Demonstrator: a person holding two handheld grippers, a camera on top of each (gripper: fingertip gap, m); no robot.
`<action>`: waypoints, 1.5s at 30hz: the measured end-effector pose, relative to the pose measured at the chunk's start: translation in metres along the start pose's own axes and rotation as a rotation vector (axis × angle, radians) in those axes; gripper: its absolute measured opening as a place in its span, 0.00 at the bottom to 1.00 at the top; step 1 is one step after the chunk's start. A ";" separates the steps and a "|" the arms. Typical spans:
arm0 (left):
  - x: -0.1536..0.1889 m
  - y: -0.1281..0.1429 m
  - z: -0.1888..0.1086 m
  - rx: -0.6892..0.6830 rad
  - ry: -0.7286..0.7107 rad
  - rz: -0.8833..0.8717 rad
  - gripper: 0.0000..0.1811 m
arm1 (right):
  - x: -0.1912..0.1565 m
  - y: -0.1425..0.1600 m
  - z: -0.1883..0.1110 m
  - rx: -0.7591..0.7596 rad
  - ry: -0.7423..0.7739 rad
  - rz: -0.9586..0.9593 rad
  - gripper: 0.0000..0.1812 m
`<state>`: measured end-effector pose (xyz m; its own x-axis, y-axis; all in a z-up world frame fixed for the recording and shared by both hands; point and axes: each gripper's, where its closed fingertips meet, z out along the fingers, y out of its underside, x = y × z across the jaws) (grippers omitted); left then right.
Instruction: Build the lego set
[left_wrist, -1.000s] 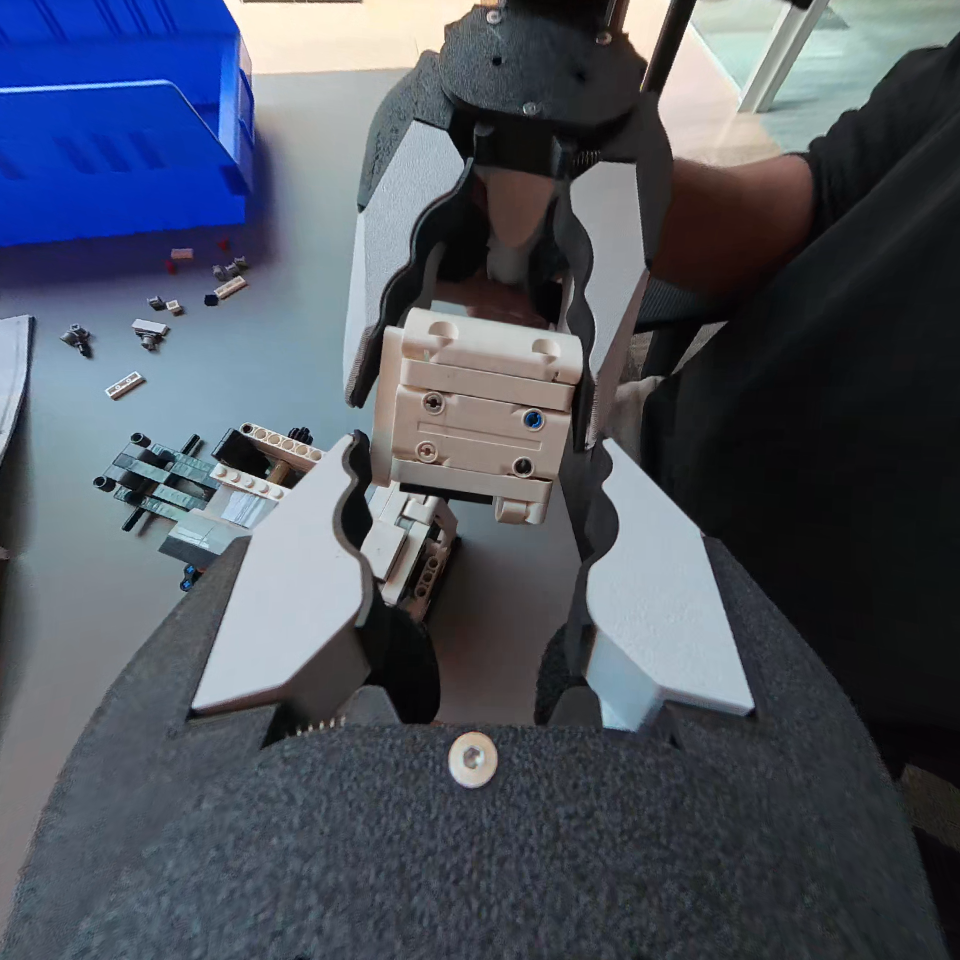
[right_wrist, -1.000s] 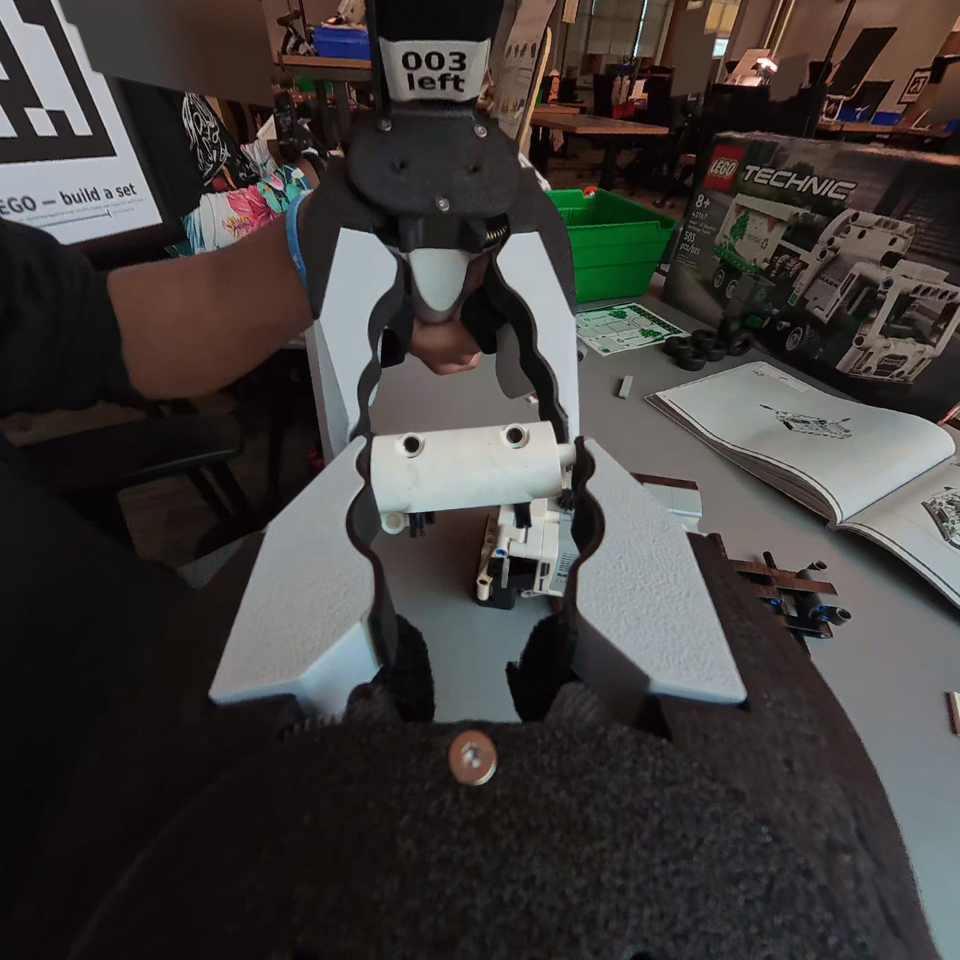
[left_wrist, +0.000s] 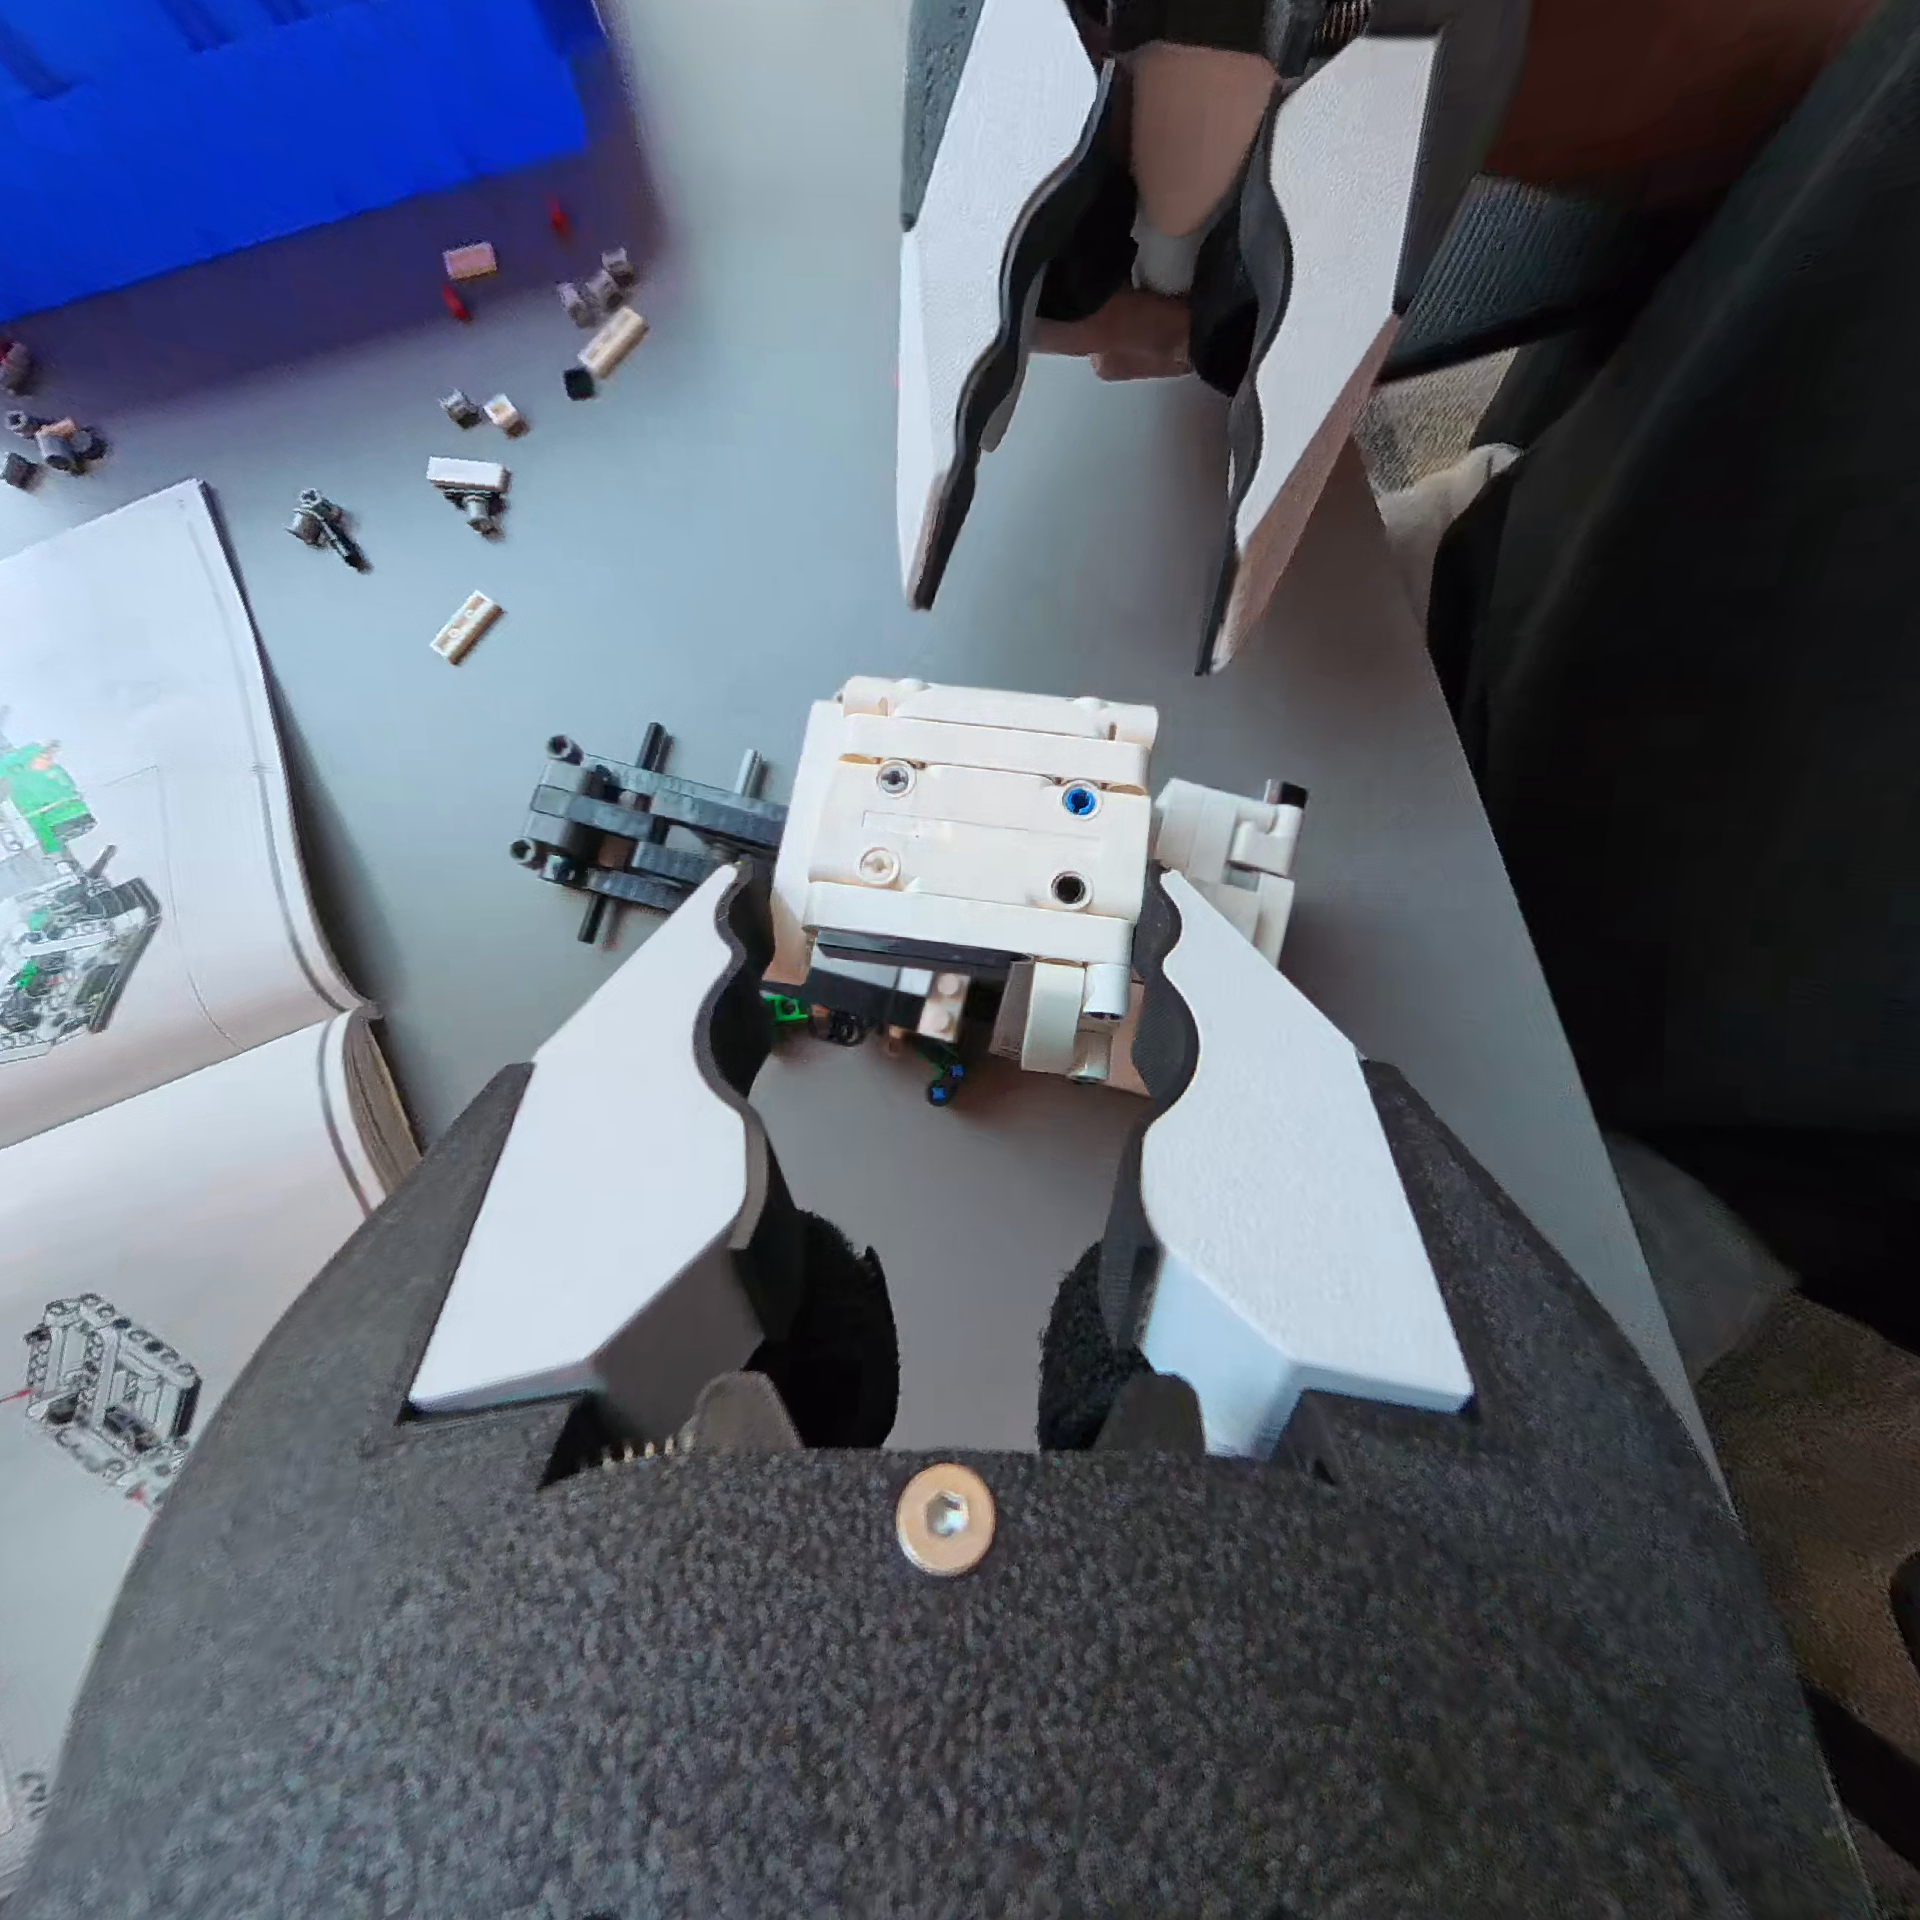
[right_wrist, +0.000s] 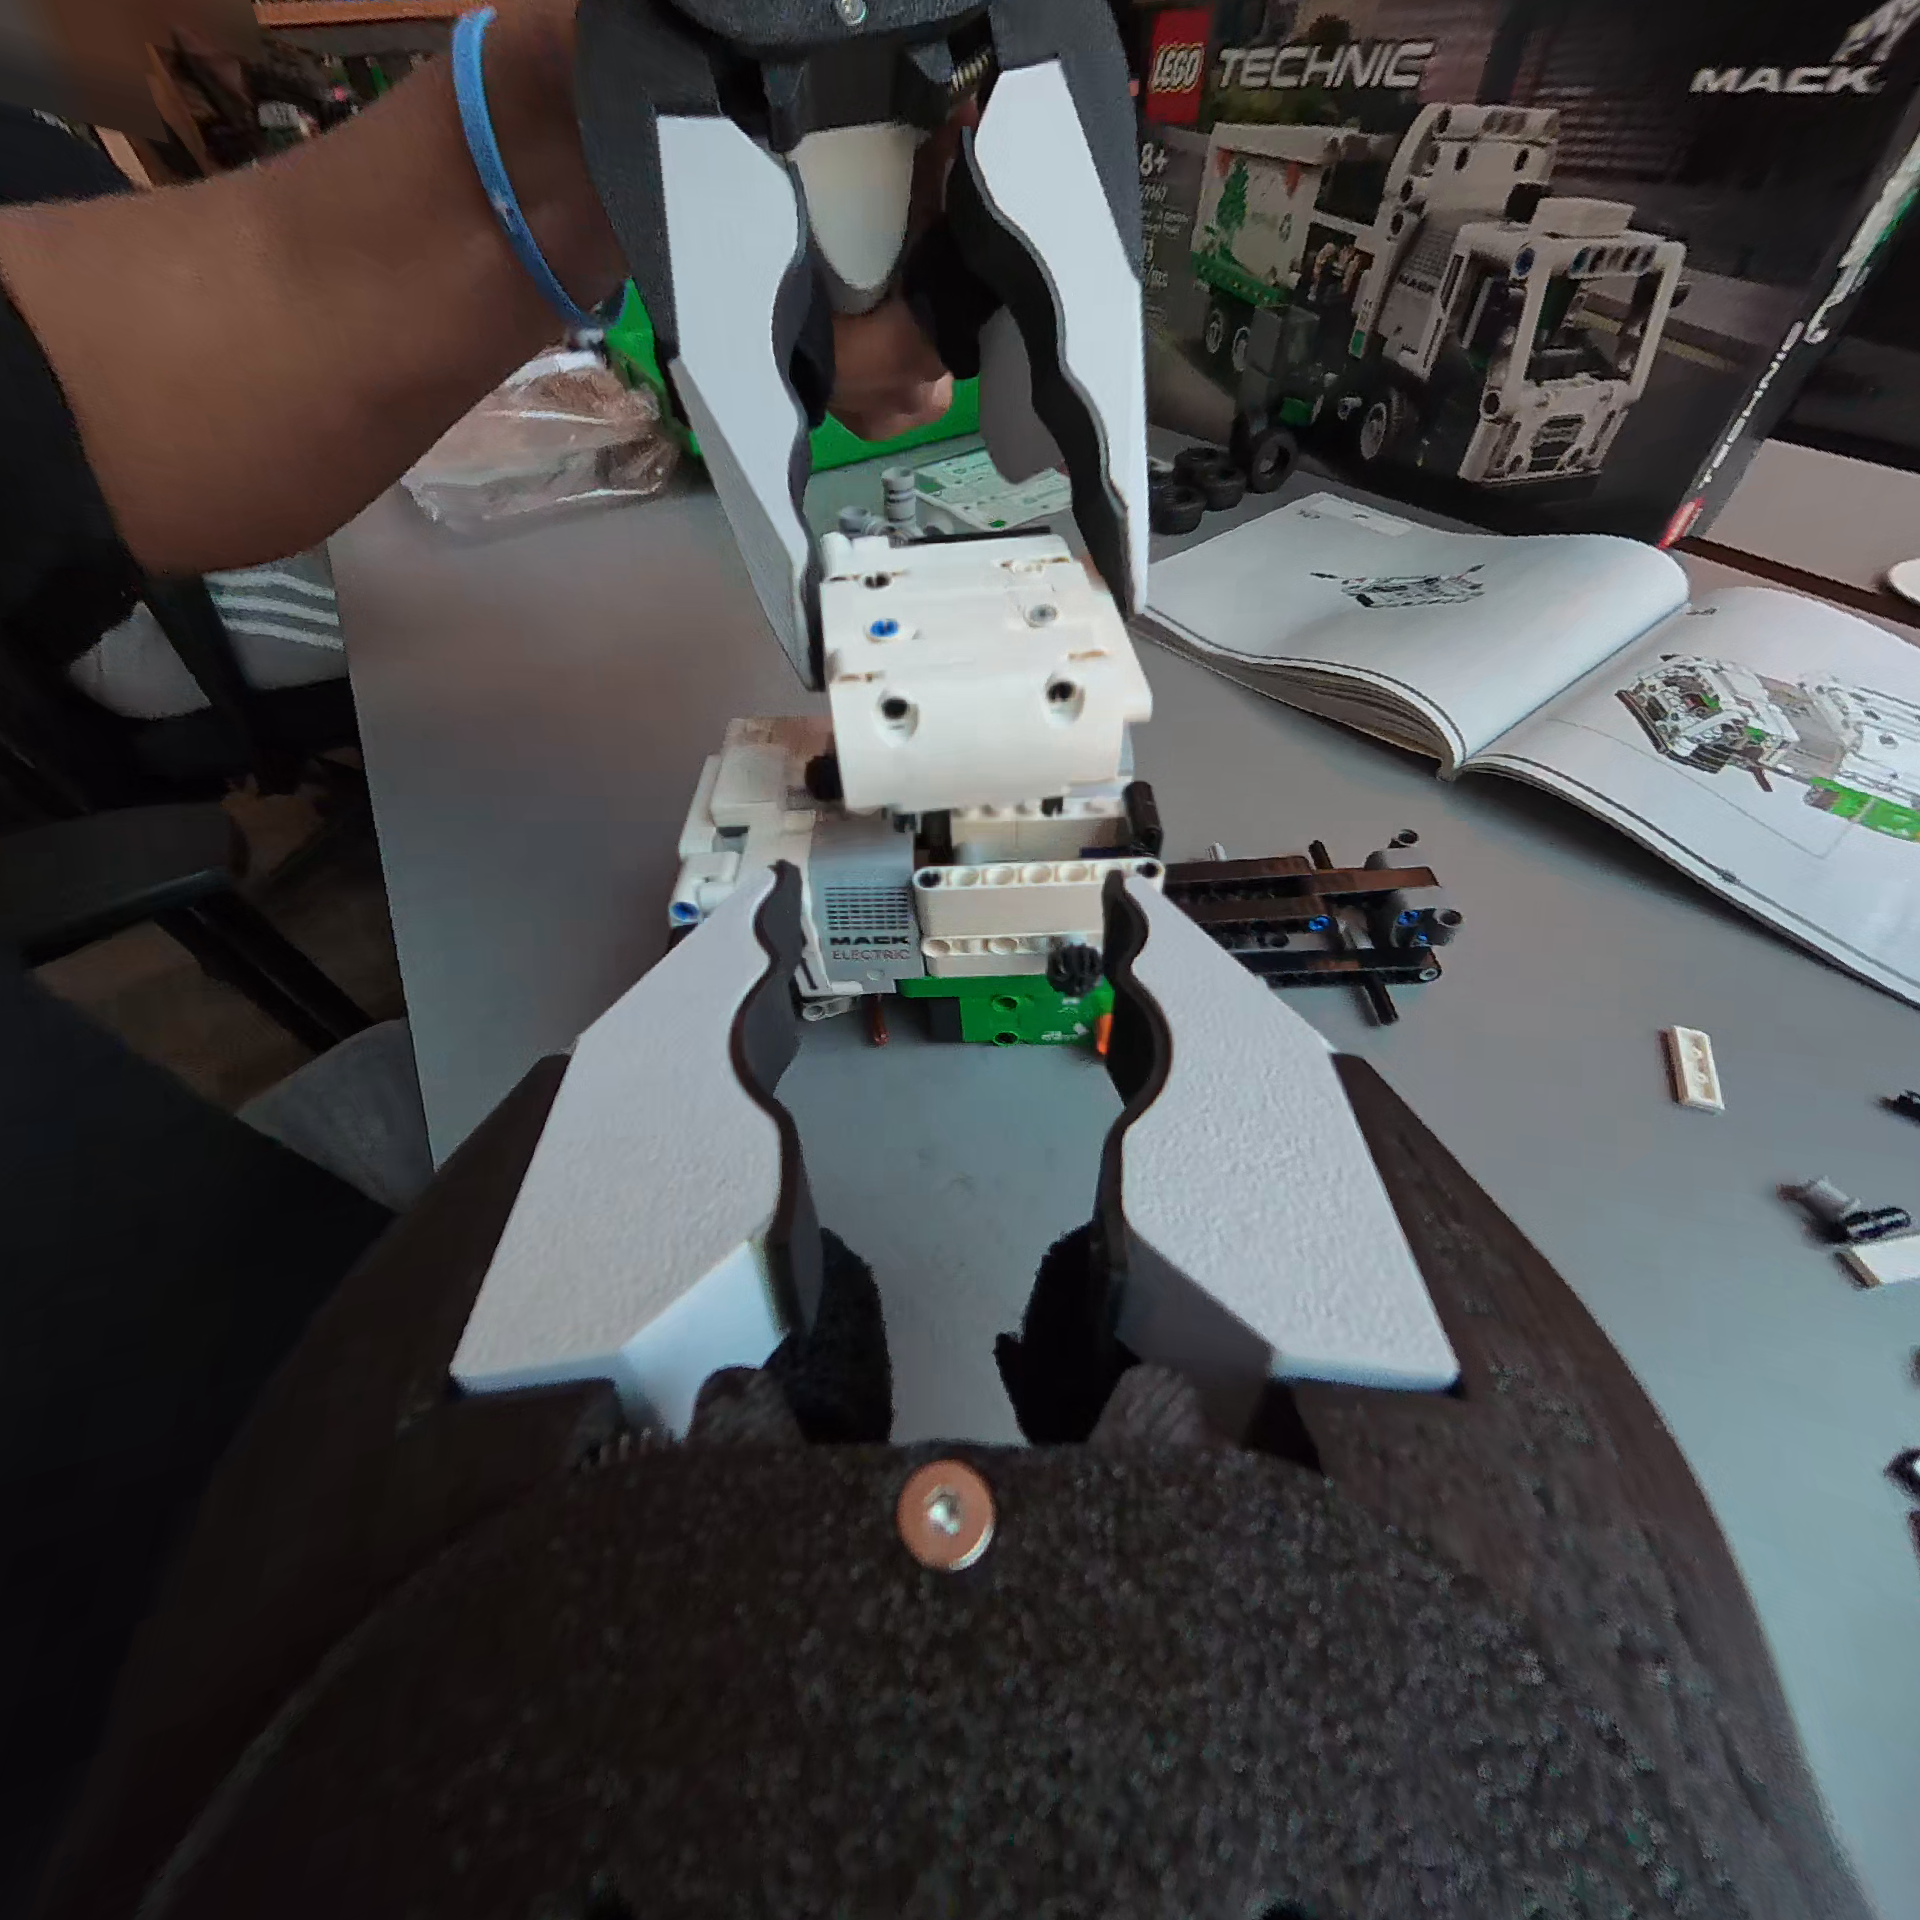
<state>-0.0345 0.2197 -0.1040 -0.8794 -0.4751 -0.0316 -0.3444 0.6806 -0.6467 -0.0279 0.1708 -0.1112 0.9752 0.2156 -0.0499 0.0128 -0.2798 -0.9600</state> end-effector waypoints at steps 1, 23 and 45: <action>-0.004 -0.001 -0.003 0.025 0.011 -0.015 0.38 | 0.004 -0.001 -0.005 0.013 -0.005 0.029 0.31; -0.018 -0.007 0.015 0.051 0.106 0.083 0.38 | 0.017 -0.014 0.016 0.149 0.068 -0.012 0.36; -0.014 0.003 0.016 -0.024 0.059 0.154 0.38 | 0.016 -0.011 0.020 0.109 0.104 -0.009 0.31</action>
<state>-0.0177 0.2199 -0.1178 -0.9399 -0.3310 -0.0832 -0.2114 0.7559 -0.6196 -0.0166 0.1960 -0.1065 0.9928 0.1182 -0.0175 0.0034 -0.1740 -0.9847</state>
